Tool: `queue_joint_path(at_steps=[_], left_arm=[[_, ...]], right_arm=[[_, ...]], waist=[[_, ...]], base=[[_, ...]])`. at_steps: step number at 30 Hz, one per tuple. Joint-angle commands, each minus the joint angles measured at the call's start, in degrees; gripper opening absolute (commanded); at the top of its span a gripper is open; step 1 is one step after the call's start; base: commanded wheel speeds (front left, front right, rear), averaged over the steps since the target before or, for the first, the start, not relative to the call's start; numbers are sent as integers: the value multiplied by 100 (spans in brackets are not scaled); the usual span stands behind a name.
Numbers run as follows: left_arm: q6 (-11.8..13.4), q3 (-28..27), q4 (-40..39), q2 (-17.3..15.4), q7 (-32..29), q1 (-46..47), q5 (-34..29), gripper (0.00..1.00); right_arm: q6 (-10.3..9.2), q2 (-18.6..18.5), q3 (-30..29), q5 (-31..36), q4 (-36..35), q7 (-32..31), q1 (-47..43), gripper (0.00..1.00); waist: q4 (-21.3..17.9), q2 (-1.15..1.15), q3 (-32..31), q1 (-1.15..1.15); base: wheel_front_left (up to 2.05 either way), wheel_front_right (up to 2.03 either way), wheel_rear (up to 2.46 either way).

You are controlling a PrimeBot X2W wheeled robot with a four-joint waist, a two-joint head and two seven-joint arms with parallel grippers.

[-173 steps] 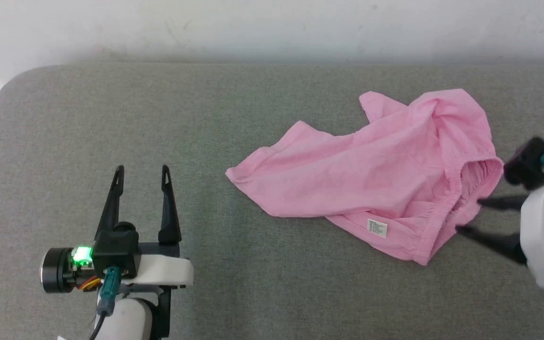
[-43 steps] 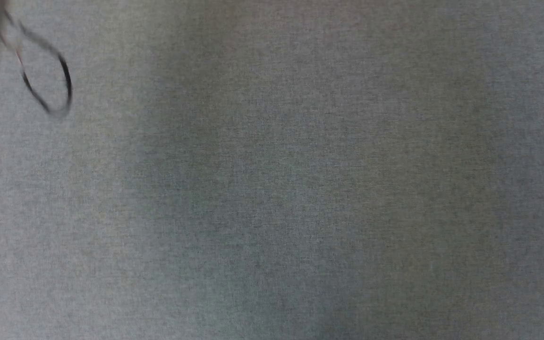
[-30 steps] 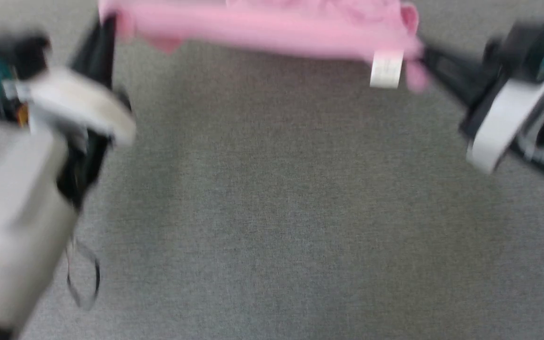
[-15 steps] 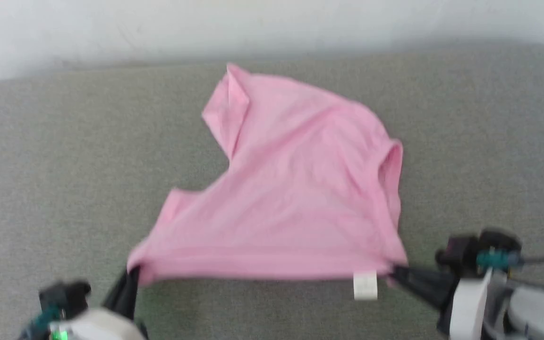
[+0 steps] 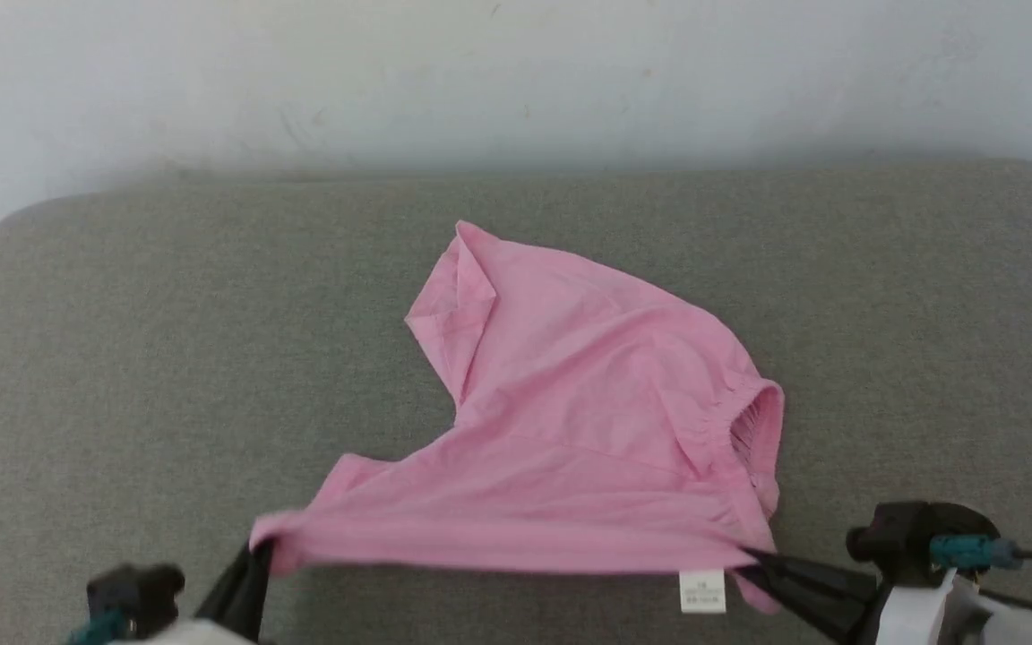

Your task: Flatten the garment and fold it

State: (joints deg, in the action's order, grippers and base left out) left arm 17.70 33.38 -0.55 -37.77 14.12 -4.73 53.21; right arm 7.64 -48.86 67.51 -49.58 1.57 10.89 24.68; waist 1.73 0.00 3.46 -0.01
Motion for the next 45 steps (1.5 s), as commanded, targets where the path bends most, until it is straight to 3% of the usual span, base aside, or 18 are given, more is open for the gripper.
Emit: queue_joint_path(at_steps=[1, 10, 20, 30, 38, 40, 41, 42, 43, 45], left_arm=[[-21, -37, 57, -93, -25, 340, -122, 0], [-545, 311, 799, 211, -477, 2358, -774, 0], [-1201, 413, 2335, 769, -757, 4515, -1046, 0], [-1734, 702, 4089, 1210, -1094, 5977, -1299, 0], [-2166, 1127, 5490, 1414, -1426, 6382, -1524, 0], [-2261, 1187, 5688, 1478, -1424, 6392, -1515, 0], [-2291, 1207, 5767, 1498, -1381, 6400, -1517, 0], [-2314, 1231, 5828, 1520, -1314, 6416, -1531, 24], [-2332, 1268, 5877, 1540, -1233, 6437, -1568, 100], [-2374, 1300, 5959, 1581, -1122, 6487, -1573, 100]], right_arm=[[-15, 9, -145, 46, 44, 55, 39, 0], [-15, 446, -1129, 372, 290, 64, 191, 0], [-15, 1066, -1893, 948, 824, -175, 877, 0], [-15, 1690, -1883, 1378, 1677, -514, 1788, 0], [-15, 2136, -1503, 1257, 2383, -527, 2175, 0], [-15, 2180, -1442, 1193, 2474, -448, 2213, 22], [-15, 2185, -1451, 1180, 2508, -371, 2229, 47], [-15, 2182, -1487, 1176, 2538, -287, 2232, 100], [-15, 2174, -1493, 1168, 2527, -223, 2216, 100], [-15, 2089, -1523, 1201, 2427, -92, 2173, 100]], waist=[[-14, 0, 45, 1], [-298, 0, 473, 1], [-744, 0, 1567, 1], [-1096, 0, 2235, 1], [-1234, 0, 2301, 1], [-1226, 0, 2237, 1], [-1221, 0, 2194, 1], [-1202, 0, 2140, 1], [-1176, 0, 2074, 1], [-1115, 0, 1927, 1]], base=[[0, 0, 0], [0, 0, 0], [0, 0, 0], [0, 0, 0], [0, 0, 0], [0, 0, 0], [0, 0, 0], [0, 0, 0], [0, 0, 0], [0, 0, 0]])
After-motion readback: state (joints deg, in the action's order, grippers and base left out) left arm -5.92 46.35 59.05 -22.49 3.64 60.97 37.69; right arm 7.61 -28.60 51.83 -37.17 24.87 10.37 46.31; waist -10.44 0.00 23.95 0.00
